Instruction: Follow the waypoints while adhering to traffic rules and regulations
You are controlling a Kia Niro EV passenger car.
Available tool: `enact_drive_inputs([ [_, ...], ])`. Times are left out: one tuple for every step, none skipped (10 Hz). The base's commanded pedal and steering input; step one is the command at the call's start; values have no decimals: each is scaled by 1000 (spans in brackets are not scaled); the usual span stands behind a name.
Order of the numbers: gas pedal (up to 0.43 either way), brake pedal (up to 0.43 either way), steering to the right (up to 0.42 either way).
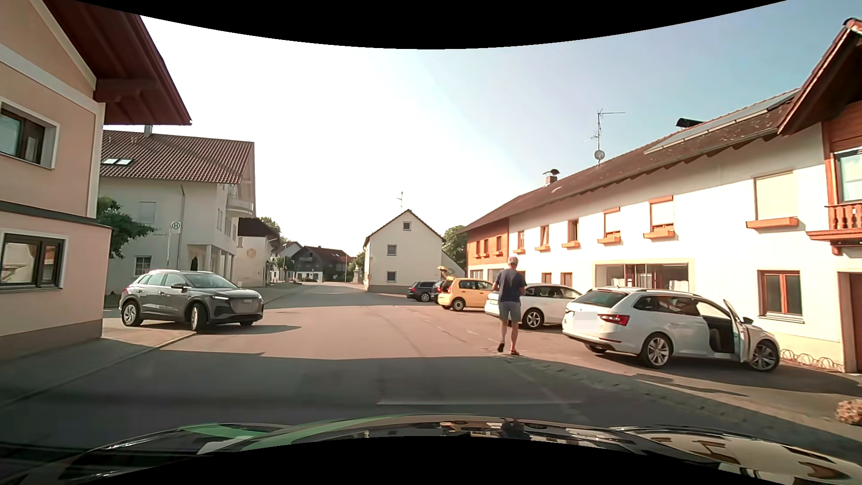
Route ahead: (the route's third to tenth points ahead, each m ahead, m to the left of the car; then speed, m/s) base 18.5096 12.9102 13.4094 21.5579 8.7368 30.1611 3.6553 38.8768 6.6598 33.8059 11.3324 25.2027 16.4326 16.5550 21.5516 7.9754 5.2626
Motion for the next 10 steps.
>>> enact_drive_inputs([
  [0,98,-51],
  [0,73,-58],
  [0,49,-60],
  [0,37,-60],
  [0,37,-63],
  [0,37,-68],
  [0,37,-77],
  [0,43,-82],
  [0,43,-83],
  [0,43,-82],
])
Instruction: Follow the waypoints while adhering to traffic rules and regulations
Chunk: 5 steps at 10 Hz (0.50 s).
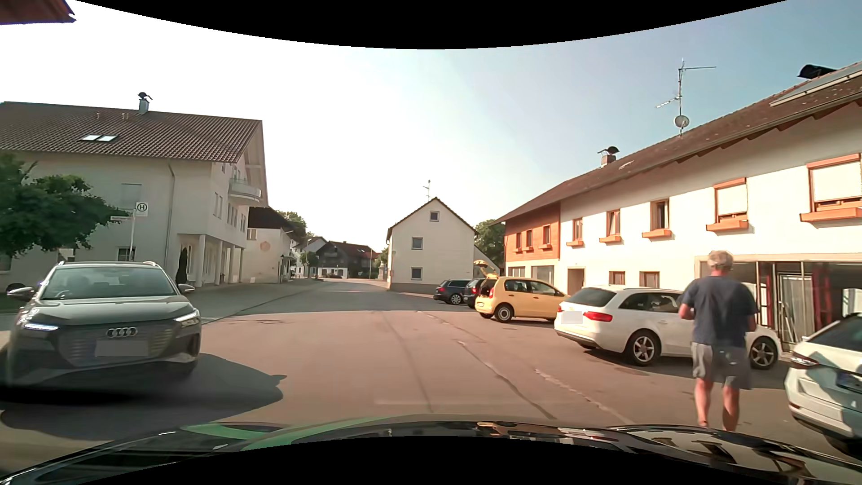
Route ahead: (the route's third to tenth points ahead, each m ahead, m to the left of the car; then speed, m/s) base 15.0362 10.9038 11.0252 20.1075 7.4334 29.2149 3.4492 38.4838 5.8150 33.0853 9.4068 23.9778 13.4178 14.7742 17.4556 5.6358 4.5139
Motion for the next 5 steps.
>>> enact_drive_inputs([
  [0,43,-83],
  [0,43,-83],
  [0,49,-83],
  [0,49,-83],
  [0,55,-83],
])
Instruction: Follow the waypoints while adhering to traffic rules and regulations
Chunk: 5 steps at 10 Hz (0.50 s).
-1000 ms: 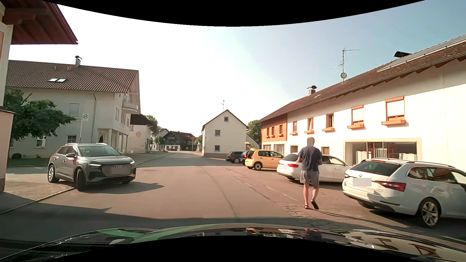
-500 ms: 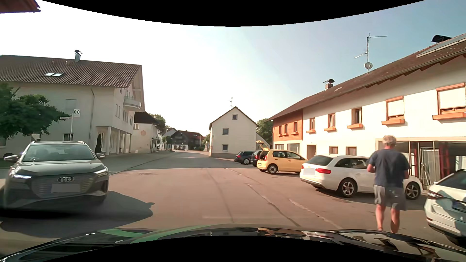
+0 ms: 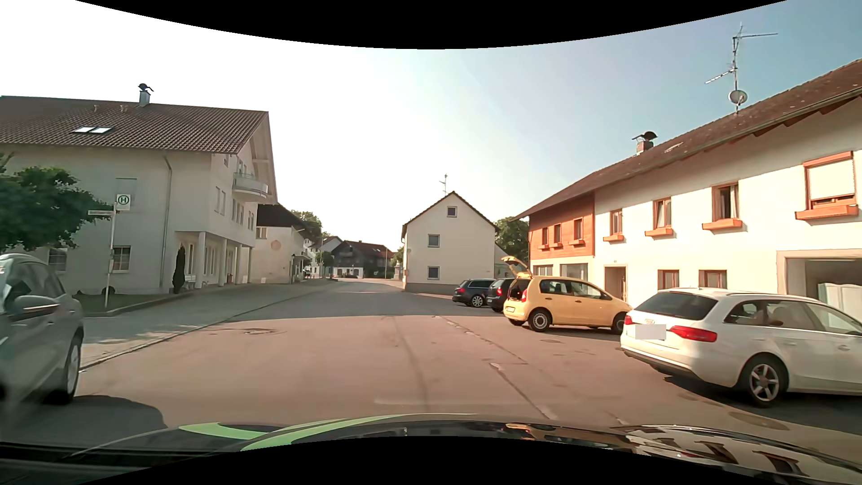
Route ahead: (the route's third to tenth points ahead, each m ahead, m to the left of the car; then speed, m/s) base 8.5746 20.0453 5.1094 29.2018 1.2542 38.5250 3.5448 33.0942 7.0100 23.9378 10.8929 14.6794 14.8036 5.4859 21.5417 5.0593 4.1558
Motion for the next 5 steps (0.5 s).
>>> enact_drive_inputs([
  [0,55,-83],
  [0,37,-83],
  [0,30,-83],
  [0,24,-83],
  [0,18,-83],
])
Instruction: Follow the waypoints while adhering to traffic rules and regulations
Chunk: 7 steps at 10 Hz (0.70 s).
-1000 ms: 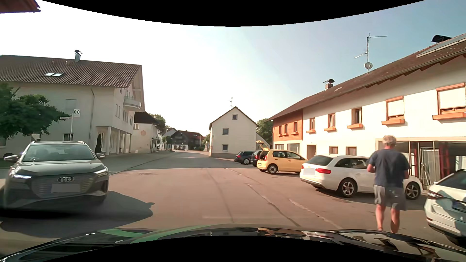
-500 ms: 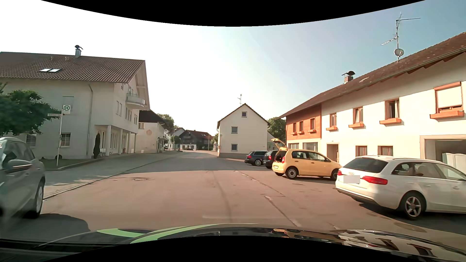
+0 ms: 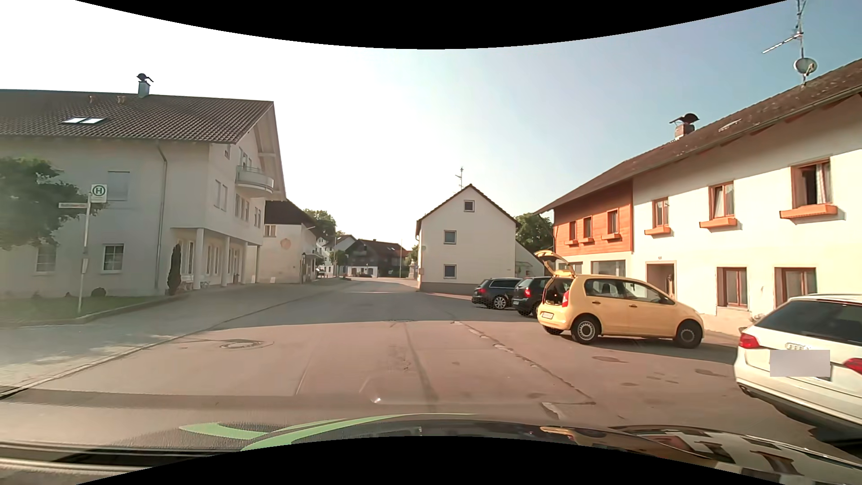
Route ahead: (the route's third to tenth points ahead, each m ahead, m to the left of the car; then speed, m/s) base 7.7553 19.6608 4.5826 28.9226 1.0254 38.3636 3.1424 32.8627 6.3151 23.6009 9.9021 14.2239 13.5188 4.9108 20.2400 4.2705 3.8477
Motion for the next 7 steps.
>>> enact_drive_inputs([
  [0,18,-83],
  [0,12,-85],
  [0,6,-85],
  [0,0,-86],
  [0,0,-93],
  [0,0,-113],
  [0,0,-147],
])
